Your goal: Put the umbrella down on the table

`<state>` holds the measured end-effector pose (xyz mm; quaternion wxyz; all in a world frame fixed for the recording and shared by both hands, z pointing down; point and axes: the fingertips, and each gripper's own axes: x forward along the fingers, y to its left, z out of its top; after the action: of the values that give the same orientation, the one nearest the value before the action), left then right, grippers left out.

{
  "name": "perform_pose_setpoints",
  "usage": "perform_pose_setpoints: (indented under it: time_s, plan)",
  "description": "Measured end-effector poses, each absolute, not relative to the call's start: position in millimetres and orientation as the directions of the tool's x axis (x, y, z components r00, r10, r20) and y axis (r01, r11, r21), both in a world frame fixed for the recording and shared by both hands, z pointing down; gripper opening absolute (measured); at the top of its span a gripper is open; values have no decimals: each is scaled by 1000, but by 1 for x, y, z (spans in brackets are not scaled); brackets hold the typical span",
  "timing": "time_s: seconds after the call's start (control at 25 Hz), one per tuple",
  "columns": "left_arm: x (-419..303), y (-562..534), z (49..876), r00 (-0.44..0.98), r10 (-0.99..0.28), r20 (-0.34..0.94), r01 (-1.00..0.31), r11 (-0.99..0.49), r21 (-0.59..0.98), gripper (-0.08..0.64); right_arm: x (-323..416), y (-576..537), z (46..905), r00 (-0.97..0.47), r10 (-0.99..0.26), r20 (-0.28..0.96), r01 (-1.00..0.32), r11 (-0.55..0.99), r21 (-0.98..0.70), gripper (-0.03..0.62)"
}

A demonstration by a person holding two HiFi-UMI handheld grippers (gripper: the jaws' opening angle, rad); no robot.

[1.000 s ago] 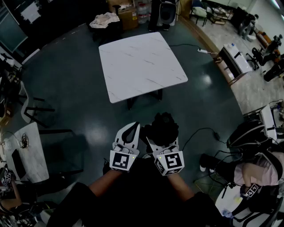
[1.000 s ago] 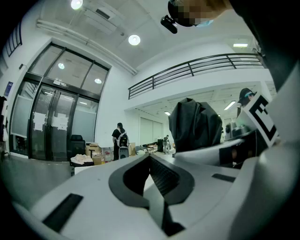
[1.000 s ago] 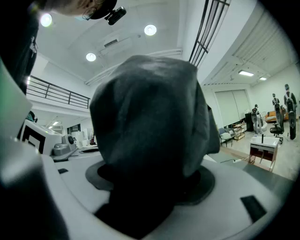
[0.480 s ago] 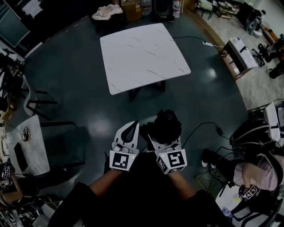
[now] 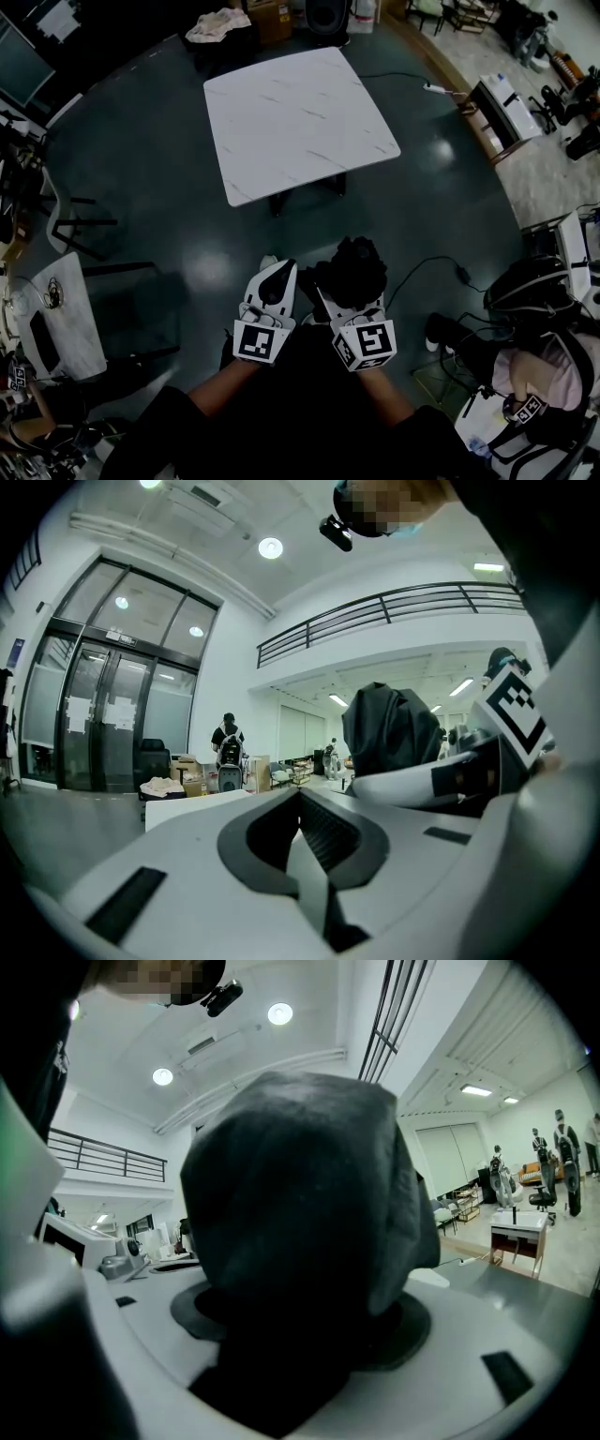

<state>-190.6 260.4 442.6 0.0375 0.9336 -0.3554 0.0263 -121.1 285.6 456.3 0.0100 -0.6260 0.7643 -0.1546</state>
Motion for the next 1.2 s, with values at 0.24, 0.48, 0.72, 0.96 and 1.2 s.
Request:
perform_pose_setpoints:
  time_s: [0.24, 0.48, 0.72, 0.96, 1.2]
  plan:
    - [-176, 231, 438, 786, -614, 67, -618, -782, 85, 6, -104, 257, 454, -154, -965, 210, -965, 102, -241, 333]
    - [-147, 190, 440, 852, -523, 24, -523, -848, 87, 6, -78, 224, 464, -38, -966, 255, -969, -26, -245, 333]
    - [-149, 115, 436, 878, -479, 18, -475, -866, 155, 8, -80, 172, 456, 57, -960, 276, -966, -122, -226, 333]
    - [-145, 59, 446, 922, -387, 29, -386, -907, 168, 6, -81, 124, 458, 145, -941, 307, -956, -213, -200, 333]
    - [-138, 45, 447, 958, -286, 1, -281, -943, 179, 6, -74, 116, 457, 253, -905, 343, -924, -331, -191, 333]
